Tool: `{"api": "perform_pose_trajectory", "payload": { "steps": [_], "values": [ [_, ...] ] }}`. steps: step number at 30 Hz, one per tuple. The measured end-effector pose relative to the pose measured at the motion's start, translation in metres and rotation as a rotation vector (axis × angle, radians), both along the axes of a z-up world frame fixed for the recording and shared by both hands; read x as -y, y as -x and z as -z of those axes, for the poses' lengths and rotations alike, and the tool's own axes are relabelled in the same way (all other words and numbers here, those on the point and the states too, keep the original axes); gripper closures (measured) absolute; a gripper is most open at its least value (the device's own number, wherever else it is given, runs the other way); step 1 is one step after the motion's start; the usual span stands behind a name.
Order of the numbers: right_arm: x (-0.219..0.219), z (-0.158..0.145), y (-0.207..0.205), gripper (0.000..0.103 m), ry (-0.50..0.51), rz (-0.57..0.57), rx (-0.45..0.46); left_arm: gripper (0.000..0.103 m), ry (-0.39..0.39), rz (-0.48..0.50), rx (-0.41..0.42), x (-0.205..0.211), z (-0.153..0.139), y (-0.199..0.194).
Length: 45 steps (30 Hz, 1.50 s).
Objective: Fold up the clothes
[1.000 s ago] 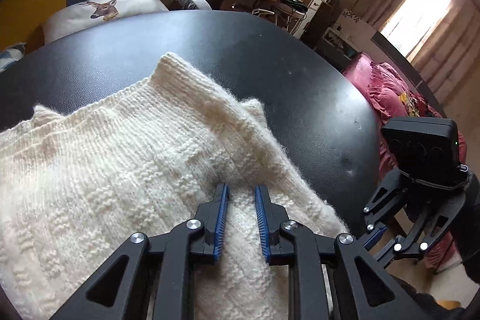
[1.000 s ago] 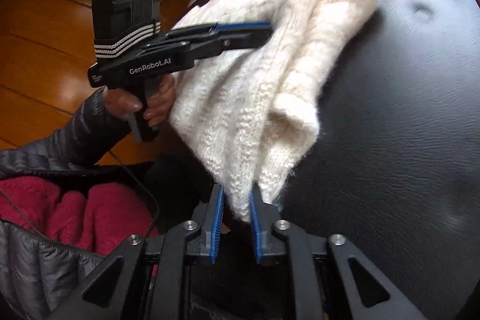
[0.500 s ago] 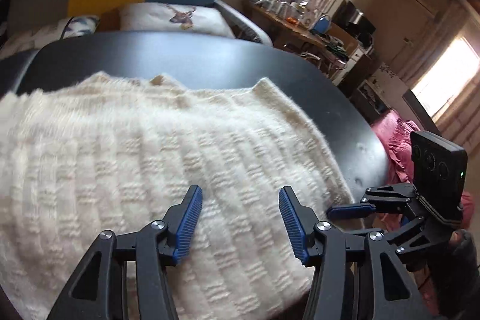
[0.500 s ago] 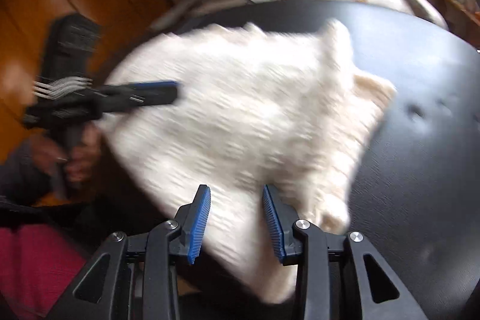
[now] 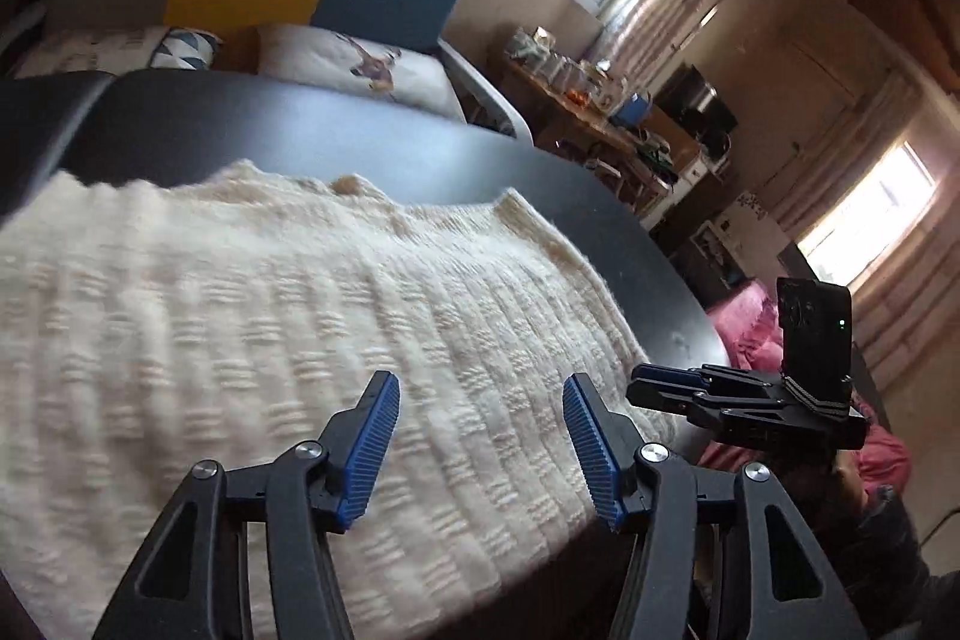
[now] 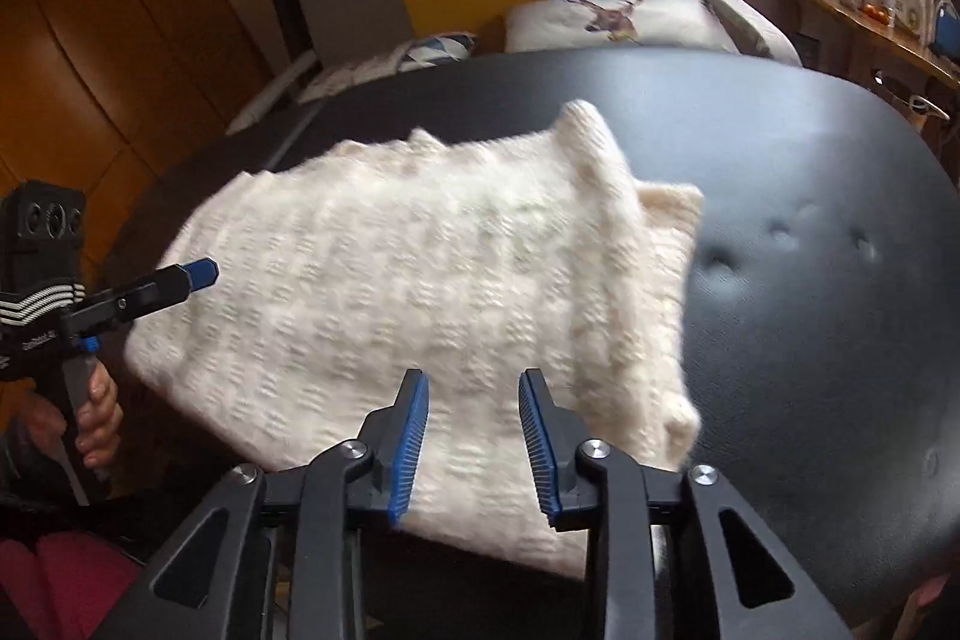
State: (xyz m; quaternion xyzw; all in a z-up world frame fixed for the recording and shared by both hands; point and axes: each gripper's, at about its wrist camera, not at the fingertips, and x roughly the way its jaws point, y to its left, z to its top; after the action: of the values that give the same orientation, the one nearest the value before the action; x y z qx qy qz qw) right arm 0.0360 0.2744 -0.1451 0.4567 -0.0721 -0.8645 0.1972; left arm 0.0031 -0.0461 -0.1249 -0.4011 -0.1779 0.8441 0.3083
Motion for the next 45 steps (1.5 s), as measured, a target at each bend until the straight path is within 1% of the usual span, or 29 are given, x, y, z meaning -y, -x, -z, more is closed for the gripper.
{"api": "perform_pose_trajectory", "payload": {
  "steps": [2, 4, 6, 8, 10, 12, 14, 16, 19, 21, 24, 25, 26, 27, 28, 30, 31, 32, 33, 34, 35, 36, 39, 42, 43, 44, 45],
  "values": [
    [0.024, -0.005, 0.009, 0.07, 0.054, -0.049, -0.017, 0.043, -0.027, -0.1, -0.011, 0.051, -0.006, -0.01],
    [0.054, -0.002, 0.022, 0.07, 0.124, -0.094, -0.008, 0.042, -0.017, -0.205, -0.018, 0.103, -0.006, -0.022],
    [0.075, 0.0, 0.031, 0.07, 0.15, -0.127, 0.001, 0.042, -0.017, -0.286, -0.006, 0.149, 0.0, -0.032],
    [0.09, 0.006, 0.042, 0.07, 0.111, -0.134, 0.019, 0.042, -0.047, -0.321, 0.038, 0.18, 0.011, -0.038],
    [0.102, 0.013, 0.052, 0.07, 0.044, -0.117, 0.032, 0.043, -0.079, -0.309, 0.068, 0.193, 0.022, -0.043],
    [0.1, 0.023, 0.059, 0.07, 0.016, -0.089, 0.055, 0.043, -0.106, -0.272, 0.087, 0.192, 0.031, -0.045],
    [0.095, 0.034, 0.065, 0.07, 0.0, -0.059, 0.08, 0.043, -0.12, -0.227, 0.104, 0.182, 0.038, -0.044],
    [0.086, 0.043, 0.068, 0.07, 0.04, -0.037, 0.099, 0.043, -0.132, -0.179, 0.124, 0.172, 0.044, -0.043],
    [0.074, 0.052, 0.068, 0.07, 0.119, -0.02, 0.102, 0.043, -0.126, -0.156, 0.147, 0.164, 0.05, -0.043],
    [0.071, 0.054, 0.067, 0.07, 0.136, -0.025, 0.089, 0.043, -0.153, -0.162, 0.189, 0.168, 0.057, -0.041],
    [0.069, 0.058, 0.066, 0.07, 0.157, -0.031, 0.075, 0.045, -0.204, -0.157, 0.219, 0.175, 0.062, -0.043],
    [0.068, 0.058, 0.066, 0.07, 0.166, -0.03, 0.074, 0.052, -0.22, -0.155, 0.228, 0.178, 0.063, -0.043],
    [0.067, 0.059, 0.067, 0.07, 0.176, -0.029, 0.074, 0.067, -0.22, -0.15, 0.228, 0.177, 0.063, -0.044],
    [0.066, 0.06, 0.067, 0.07, 0.183, -0.028, 0.074, 0.079, -0.211, -0.143, 0.224, 0.175, 0.062, -0.044],
    [0.066, 0.06, 0.068, 0.07, 0.186, -0.029, 0.073, 0.097, -0.216, -0.133, 0.218, 0.174, 0.06, -0.046],
    [0.067, 0.06, 0.068, 0.07, 0.176, -0.033, 0.07, 0.097, -0.236, -0.104, 0.196, 0.171, 0.052, -0.05],
    [0.069, 0.06, 0.068, 0.07, 0.164, -0.036, 0.067, 0.097, -0.208, -0.087, 0.173, 0.17, 0.046, -0.054],
    [0.07, 0.06, 0.068, 0.07, 0.152, -0.038, 0.064, 0.097, -0.143, -0.084, 0.165, 0.168, 0.043, -0.058],
    [0.072, 0.06, 0.068, 0.07, 0.14, -0.041, 0.061, 0.097, -0.08, -0.09, 0.189, 0.168, 0.049, -0.059],
    [0.074, 0.06, 0.069, 0.071, 0.129, -0.042, 0.056, 0.097, -0.033, -0.097, 0.233, 0.169, 0.06, -0.058],
    [0.075, 0.06, 0.068, 0.071, 0.119, -0.042, 0.049, 0.097, -0.027, -0.1, 0.253, 0.171, 0.069, -0.059],
    [0.077, 0.06, 0.068, 0.071, 0.11, -0.041, 0.042, 0.097, -0.047, -0.109, 0.254, 0.173, 0.071, -0.06],
    [0.08, 0.059, 0.067, 0.071, 0.092, -0.039, 0.027, 0.096, -0.062, -0.12, 0.242, 0.172, 0.065, -0.062],
    [0.079, 0.06, 0.067, 0.071, 0.115, -0.029, 0.029, 0.095, -0.108, -0.136, 0.228, 0.176, 0.055, -0.059],
    [0.077, 0.061, 0.067, 0.071, 0.127, -0.025, 0.03, 0.089, -0.124, -0.151, 0.21, 0.179, 0.047, -0.057],
    [0.075, 0.061, 0.066, 0.071, 0.14, -0.02, 0.028, 0.081, -0.136, -0.169, 0.185, 0.182, 0.04, -0.054],
    [0.073, 0.062, 0.065, 0.071, 0.152, -0.014, 0.024, 0.075, -0.137, -0.19, 0.162, 0.186, 0.035, -0.05]
  ]
}}
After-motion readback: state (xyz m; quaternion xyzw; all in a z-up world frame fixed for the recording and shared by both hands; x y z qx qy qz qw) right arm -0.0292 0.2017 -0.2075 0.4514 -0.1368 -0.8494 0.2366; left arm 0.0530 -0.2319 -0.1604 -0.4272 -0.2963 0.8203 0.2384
